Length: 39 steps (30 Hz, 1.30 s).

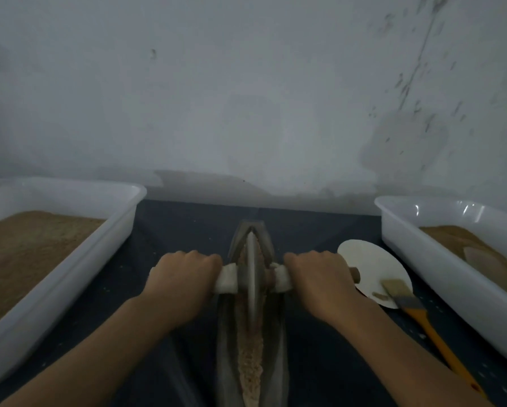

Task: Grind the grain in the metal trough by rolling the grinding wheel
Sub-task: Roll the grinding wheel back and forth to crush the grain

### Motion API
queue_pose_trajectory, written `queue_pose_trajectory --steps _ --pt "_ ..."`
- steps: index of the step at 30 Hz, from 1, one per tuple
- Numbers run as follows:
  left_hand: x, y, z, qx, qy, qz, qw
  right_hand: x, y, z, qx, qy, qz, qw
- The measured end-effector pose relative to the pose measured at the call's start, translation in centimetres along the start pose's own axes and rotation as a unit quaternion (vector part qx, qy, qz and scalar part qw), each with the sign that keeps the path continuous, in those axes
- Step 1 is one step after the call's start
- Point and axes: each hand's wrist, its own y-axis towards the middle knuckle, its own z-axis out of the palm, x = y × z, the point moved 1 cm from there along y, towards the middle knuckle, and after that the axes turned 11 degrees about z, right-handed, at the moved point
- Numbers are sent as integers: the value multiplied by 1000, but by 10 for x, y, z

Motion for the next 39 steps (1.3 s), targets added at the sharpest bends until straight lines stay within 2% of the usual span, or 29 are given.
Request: queue_pose_trajectory --steps 3,5,6,11,16,20,22,26,30,32,39 --pt "-11 -27 -18 51 -4 41 998 -2 -39 -15 71 31 -32 997" --pt "-15 -37 -22 6 28 80 996 -2 -55 -21 83 34 -37 995" --pt "-16 -39 -25 -21 36 79 996 -1 -59 -22 78 30 -34 996" --pt "-9 -22 -9 3 26 7 1000 5 -35 -16 32 21 0 999" --pt "8 7 18 -47 4 -8 999 4 12 0 -27 -1 -2 1000" --pt "10 16 16 -43 15 -32 998 5 24 3 -38 -21 5 999" --pt "7 10 11 -24 19 -26 999 6 13 -2 -32 -21 -2 999" --pt "-8 -21 -8 31 5 10 999 9 -28 -19 38 -13 -17 999" --pt "-18 -50 -23 30 20 31 999 11 -62 -33 56 -9 -19 998" --pt "-19 -50 -24 17 32 29 999 12 -60 -30 53 -23 -19 998" --pt "0 10 2 -22 68 8 997 0 3 13 -37 -5 38 999"
